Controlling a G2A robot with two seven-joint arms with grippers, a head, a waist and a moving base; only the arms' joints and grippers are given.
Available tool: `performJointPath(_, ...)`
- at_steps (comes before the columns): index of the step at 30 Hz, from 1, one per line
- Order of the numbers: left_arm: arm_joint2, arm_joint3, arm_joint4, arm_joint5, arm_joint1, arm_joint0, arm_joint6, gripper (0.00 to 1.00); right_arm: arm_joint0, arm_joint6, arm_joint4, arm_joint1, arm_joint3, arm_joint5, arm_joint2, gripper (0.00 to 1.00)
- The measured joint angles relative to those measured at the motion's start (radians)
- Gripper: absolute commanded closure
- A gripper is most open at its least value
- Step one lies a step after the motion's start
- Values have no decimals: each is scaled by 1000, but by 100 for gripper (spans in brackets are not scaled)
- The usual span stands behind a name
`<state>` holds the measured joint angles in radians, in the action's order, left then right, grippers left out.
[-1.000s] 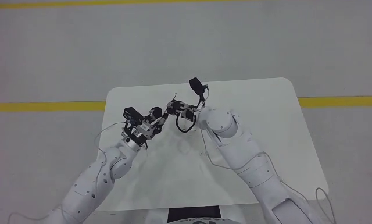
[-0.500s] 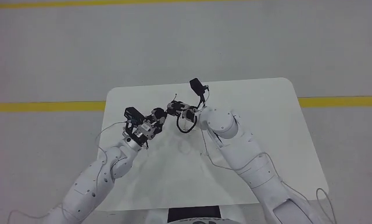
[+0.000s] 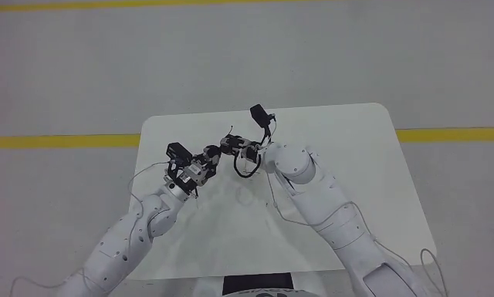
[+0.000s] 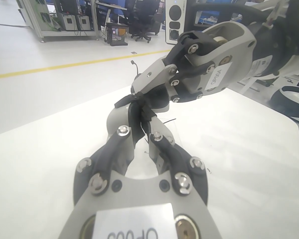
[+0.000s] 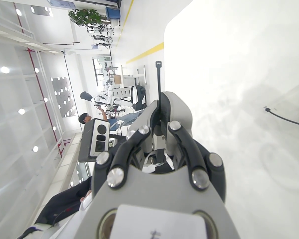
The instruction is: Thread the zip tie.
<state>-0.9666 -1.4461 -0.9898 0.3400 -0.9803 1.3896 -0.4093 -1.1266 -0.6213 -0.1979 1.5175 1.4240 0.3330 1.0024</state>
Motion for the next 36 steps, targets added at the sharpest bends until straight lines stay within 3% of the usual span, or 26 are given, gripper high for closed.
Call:
performJointPath(4,3,2,1,0,1,-1,-3,100,1,0,6,-2,-1,1,-2,100)
performJointPath(5,3,2,1,0,2,-1,-5,100,1,1,8,-2,-1,1,-3,95)
performJointPath(6,3,1,1,0,3,-1,-6,100,1,1,10,-2,-2,2,-3,27)
performJointPath(7,3,0,1,0,3,0,-7,100,1,1,12,-3,-3,3,-4,0)
performJointPath(14,-8,-14,4,0,12,12,-10,100,2,13,25,-6,0,7,-2,0)
performJointPath(26,-56,-59,7,-1,40,46,6,100,-19,-13,45,-26,33,-12,63,0)
performJointPath(34,-58,-57,4,-1,40,45,7,100,-18,-12,44,-26,32,-11,62,0)
performJointPath(36,-68,-43,51,0,38,38,39,100,-23,-6,48,-26,33,-15,68,0)
